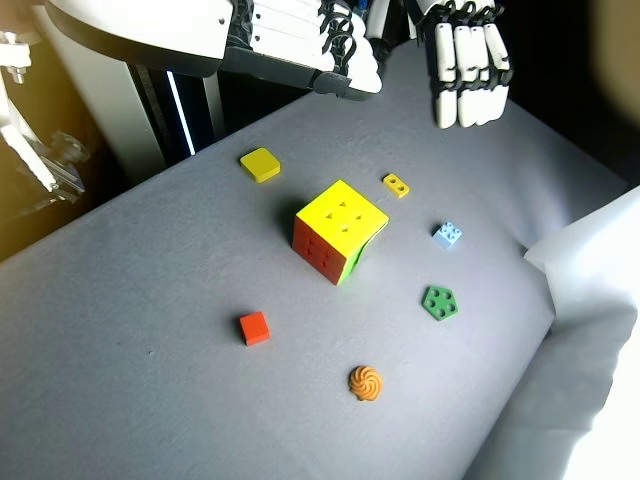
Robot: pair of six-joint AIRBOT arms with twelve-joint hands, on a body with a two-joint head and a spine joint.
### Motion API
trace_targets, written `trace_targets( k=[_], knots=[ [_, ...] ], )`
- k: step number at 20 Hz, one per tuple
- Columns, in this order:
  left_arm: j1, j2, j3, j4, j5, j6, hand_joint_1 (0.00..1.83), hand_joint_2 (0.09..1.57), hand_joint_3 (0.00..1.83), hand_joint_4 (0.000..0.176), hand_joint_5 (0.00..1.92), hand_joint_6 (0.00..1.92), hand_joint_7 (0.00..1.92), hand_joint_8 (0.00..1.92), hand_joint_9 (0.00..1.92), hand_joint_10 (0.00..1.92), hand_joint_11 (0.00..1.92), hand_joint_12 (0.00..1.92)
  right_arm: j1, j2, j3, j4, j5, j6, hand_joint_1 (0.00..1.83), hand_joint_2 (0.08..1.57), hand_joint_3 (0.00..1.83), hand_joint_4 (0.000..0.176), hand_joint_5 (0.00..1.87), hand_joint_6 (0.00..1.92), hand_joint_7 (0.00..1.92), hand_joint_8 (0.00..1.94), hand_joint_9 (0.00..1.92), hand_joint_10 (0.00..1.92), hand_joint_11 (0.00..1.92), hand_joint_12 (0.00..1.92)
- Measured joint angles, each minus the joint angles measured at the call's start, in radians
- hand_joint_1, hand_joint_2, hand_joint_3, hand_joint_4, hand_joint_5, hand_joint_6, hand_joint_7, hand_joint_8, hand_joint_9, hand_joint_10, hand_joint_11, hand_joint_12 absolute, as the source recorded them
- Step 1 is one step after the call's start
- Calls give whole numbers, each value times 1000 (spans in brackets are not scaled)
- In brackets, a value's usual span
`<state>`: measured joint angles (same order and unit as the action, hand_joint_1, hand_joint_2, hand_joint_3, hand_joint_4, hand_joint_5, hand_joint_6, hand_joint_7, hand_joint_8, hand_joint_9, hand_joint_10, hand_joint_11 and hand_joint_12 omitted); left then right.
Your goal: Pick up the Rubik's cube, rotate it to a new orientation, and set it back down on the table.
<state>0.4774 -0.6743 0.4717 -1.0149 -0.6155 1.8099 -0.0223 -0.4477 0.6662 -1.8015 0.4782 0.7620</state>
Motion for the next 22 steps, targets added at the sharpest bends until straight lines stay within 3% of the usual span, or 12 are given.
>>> trace_targets(
  k=[1, 2, 6, 9, 10, 11, 12, 14, 15, 17, 20, 22],
  knots=[
    [0, -13, 5, -19, 0, 0, 1378, 781, 0, 0, 412, 19, 333, 10, 283, 15, 0, 958, 0, 0, -3, -1, 0, 0, 0, 1170, 0, 0, 0, 0, 0, 0, 0, 0, 0, 0],
    [0, -39, 14, -44, -2, 0, 1338, 824, 0, 0, 263, 1, 171, 0, 141, 6, 0, 695, 0, -1, -4, 2, 0, -3, 0, 1169, 0, 0, 8, 3, 3, 1, 0, 0, 0, 0],
    [-16, -116, 31, -87, -28, 9, 1371, 834, 4, 0, 336, 16, 246, 13, 216, 22, 0, 900, 1, -1, -4, 1, -7, -25, 0, 1169, 0, 0, 2, 0, 0, 0, 0, 0, 0, 0],
    [-20, -188, 40, -144, -72, 27, 1346, 831, 0, 0, 357, 18, 274, 22, 226, 19, 0, 887, 1, 0, -4, 1, -9, -31, 0, 1158, 0, 0, 0, 0, 0, 0, 0, 0, 0, 0],
    [-20, -206, 42, -155, -85, 31, 1345, 840, 3, 0, 302, 11, 220, 9, 176, 12, 0, 784, 1, 0, -4, 2, -9, -31, 0, 1164, 0, 0, 0, 0, 0, 0, 0, 0, 0, 0],
    [-20, -241, 50, -174, -108, 44, 1314, 834, 0, 20, 215, 0, 131, 0, 116, 0, 0, 683, 1, 0, -4, 1, -8, -31, 0, 1179, 4, 0, 0, 0, 0, 0, 0, 0, 0, 0],
    [-21, -261, 57, -183, -111, 55, 1314, 834, 0, 20, 215, 0, 131, 0, 116, 0, 0, 683, 1, 0, -4, 1, -8, -32, 0, 1179, 4, 0, 0, 0, 0, 0, 0, 0, 0, 0],
    [-19, -291, 64, -221, -123, 100, 1296, 828, 0, 0, 185, 2, 122, 2, 117, 2, 0, 709, 0, 0, -4, 1, -9, -32, 13, 1173, 1, 0, 38, 13, 18, 6, 0, 0, 0, 0],
    [-19, -301, 68, -243, -130, 111, 1295, 849, 6, 0, 140, 0, 79, 0, 79, 1, 0, 627, 1, 0, -4, 1, -9, -33, 3, 1181, 4, 0, 40, 11, 17, 5, 0, 0, 0, 0],
    [-16, -325, 86, -264, -140, 127, 1257, 807, 0, 0, 236, 21, 156, 11, 134, 15, 0, 729, 1, 0, -4, 1, -9, -33, 0, 1182, 4, 0, 1, 0, 0, 0, 0, 0, 0, 0],
    [-16, -360, 114, -288, -159, 130, 1221, 845, 5, 0, 190, 1, 111, 1, 90, 2, 0, 589, 1, 0, -6, 1, -8, -32, 0, 1173, 0, 0, 8, 3, 0, 0, 0, 0, 0, 0],
    [-16, -390, 127, -308, -174, 131, 1264, 810, 0, 0, 198, 3, 126, 4, 110, 7, 0, 699, 1, 0, -6, 2, -9, -33, 0, 1179, 2, 0, 0, 0, 0, 0, 0, 0, 0, 0]
  ],
)
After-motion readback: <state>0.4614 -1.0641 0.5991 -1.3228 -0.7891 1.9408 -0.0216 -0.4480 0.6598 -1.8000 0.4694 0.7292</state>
